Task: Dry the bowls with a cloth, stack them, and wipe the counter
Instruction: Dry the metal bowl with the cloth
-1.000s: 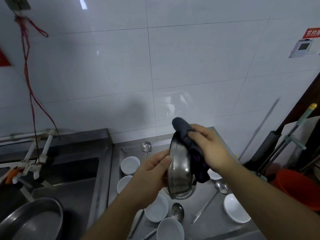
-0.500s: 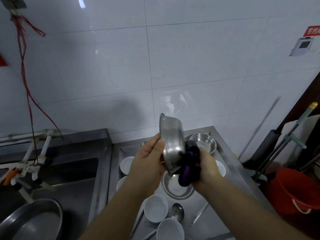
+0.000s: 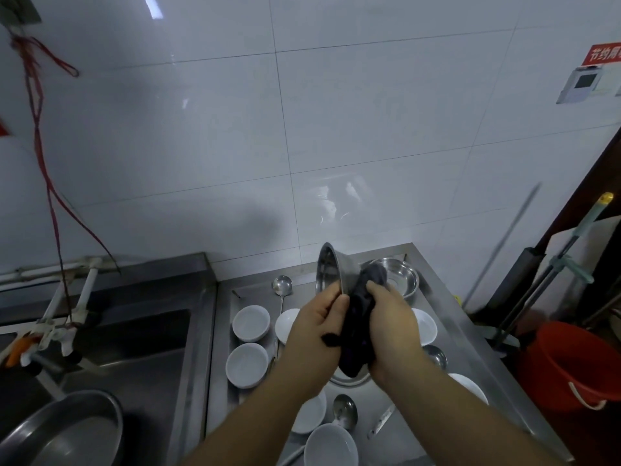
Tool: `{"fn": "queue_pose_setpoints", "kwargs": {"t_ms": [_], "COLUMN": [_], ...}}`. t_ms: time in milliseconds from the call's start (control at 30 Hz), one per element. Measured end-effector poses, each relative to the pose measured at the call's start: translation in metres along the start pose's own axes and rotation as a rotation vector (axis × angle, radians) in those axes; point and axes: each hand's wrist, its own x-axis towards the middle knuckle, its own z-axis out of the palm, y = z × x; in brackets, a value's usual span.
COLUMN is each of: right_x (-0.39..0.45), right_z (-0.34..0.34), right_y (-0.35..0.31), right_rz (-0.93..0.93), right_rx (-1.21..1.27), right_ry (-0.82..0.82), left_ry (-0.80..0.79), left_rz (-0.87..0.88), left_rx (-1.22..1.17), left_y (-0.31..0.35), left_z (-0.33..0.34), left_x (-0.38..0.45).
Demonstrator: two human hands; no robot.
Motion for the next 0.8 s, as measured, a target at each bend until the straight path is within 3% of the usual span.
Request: {"fn": "queue_pose_setpoints", "kwargs": {"t_ms": [100,233,400,600,800], "right_x": [0.014,0.029,0.029,0.027,0.037], "right_z": [-0.011,-0.023,-0.037,-0.043,-0.05], "right_y": [-0.01,-0.018,-0.008,0.0,-0.003], "right_rz": [0.01,0.198,0.322,0.188,0.11], "right_rx": [0.006,0.126,0.085,-0.083,-0.111], "right_ry": [-0.005,-0.078,-0.143,-0.073,-0.016], "left_ry": [-0.038,-0.092,-0.13,-0.205,-0.345], "left_rz": [-0.005,0.009,0.09,0.044,0.126], "left_rx": [-0.018,0.001,0.354,0.482,0.833], "left_y": [-0.002,-0.005,-0.014,-0.017,-0.021], "left_z": [0.003,0.006,0.001,-0.012,-0.019], "left_x": [-0.01,-0.02,-0.024,-0.014,-0.011]}}
